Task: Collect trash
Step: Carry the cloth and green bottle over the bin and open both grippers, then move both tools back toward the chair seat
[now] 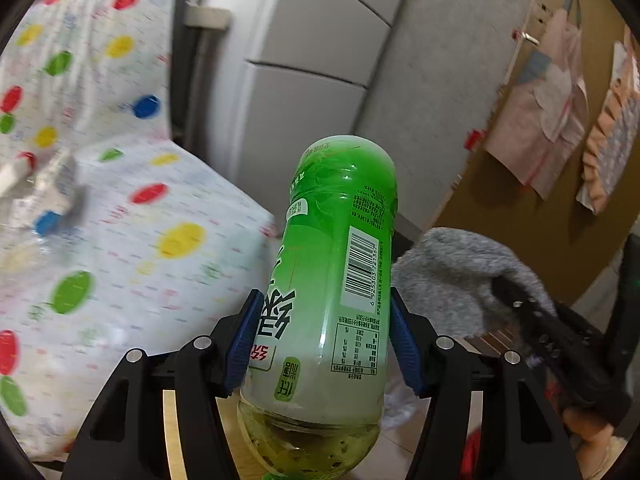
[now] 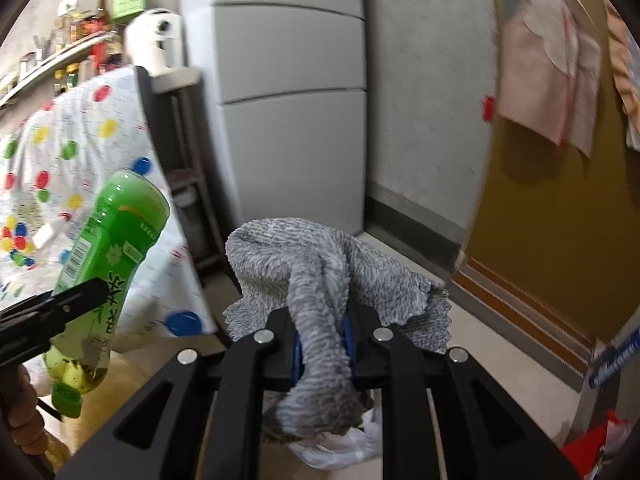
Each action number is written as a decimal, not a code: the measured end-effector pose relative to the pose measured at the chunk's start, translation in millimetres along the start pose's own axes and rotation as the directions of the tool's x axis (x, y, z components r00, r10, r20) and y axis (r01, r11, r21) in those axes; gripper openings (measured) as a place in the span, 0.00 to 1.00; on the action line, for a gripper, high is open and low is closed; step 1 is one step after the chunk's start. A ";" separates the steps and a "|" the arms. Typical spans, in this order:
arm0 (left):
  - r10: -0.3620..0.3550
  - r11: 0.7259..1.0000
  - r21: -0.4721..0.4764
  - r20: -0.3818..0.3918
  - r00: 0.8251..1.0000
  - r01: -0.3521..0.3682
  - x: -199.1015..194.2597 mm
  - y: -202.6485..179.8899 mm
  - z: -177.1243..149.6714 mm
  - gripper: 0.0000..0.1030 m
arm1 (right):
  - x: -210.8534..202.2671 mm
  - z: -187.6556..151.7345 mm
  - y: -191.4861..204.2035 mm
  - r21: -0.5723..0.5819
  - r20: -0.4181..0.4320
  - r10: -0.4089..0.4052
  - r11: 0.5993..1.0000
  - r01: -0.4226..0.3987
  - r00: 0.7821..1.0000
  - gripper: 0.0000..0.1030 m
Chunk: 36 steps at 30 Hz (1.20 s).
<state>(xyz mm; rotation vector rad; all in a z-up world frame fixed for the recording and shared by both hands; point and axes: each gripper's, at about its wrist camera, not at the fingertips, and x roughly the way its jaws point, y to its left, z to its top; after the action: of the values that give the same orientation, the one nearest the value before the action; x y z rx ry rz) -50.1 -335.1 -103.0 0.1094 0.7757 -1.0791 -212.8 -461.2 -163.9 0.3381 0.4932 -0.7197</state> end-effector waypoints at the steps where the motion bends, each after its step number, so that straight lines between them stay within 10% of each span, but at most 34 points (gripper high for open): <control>1: -0.015 1.000 0.009 -0.013 1.000 0.015 9.1 -6.0 -1.7 0.59 | 4.9 -4.4 -5.5 0.005 -0.011 -0.012 1.000 0.012 1.000 0.15; 15: -0.098 0.994 0.035 -0.160 0.982 0.105 109.5 -41.2 -12.2 0.64 | 61.3 -37.0 -48.8 0.072 -0.155 -0.041 0.996 0.053 0.987 0.18; 22: -0.074 0.996 0.038 -0.166 0.983 0.081 111.7 -36.0 -9.3 0.70 | 88.2 -39.5 -50.2 0.123 -0.240 -0.012 0.992 0.042 0.971 0.45; 36: 0.108 0.994 0.005 -0.005 0.994 -0.108 16.8 26.6 6.4 0.70 | -6.5 28.1 -16.2 0.118 0.056 0.015 0.993 -0.021 0.998 0.45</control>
<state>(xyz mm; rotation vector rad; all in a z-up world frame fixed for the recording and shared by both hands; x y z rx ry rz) -20.9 -337.5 -116.1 0.1562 0.7635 -0.9786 -219.5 -481.9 -139.0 0.4323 0.3959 -0.7405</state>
